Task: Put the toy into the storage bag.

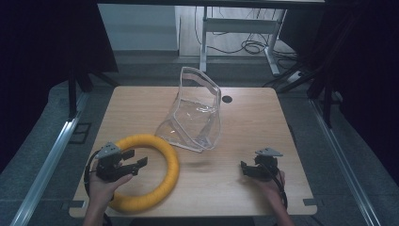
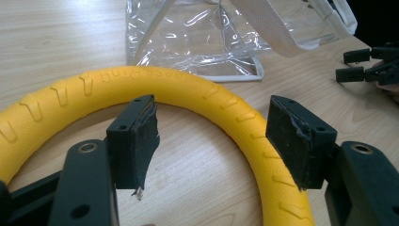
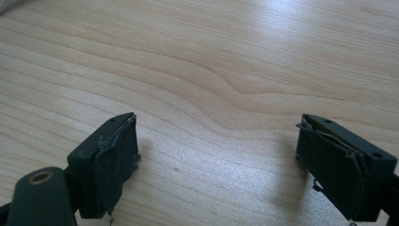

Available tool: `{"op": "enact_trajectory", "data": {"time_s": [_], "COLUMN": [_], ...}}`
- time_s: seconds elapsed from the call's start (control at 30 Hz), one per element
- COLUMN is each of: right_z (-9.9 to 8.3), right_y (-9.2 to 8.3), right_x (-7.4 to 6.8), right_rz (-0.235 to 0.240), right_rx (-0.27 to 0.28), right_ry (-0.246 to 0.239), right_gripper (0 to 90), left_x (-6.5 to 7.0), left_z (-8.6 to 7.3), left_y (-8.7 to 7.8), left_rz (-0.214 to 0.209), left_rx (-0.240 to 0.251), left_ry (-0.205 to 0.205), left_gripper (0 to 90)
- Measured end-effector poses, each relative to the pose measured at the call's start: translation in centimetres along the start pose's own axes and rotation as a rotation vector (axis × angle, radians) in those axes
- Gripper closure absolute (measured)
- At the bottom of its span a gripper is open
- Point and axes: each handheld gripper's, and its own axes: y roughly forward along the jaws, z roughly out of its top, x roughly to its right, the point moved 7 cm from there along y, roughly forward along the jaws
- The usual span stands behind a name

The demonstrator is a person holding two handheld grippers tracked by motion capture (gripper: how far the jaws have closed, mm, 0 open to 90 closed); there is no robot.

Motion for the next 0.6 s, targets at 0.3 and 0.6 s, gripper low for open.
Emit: {"op": "enact_trajectory", "data": {"time_s": [0.3, 0.6], "right_z": [0.04, 0.03], "right_y": [0.02, 0.01], "right_x": [-0.02, -0.05], "right_rz": [0.005, 0.005], "right_rx": [0.003, 0.002], "right_ry": [-0.005, -0.006], "right_gripper": [14.3, 14.7], "left_x": [-0.64, -0.47], "left_z": [0.04, 0.11], "left_y": [-0.09, -0.63], "left_rz": [0.038, 0.004], "left_rx": [0.014, 0.02], "left_ry": [-0.003, -0.01], "left_gripper": [34.9, 35.7]}}
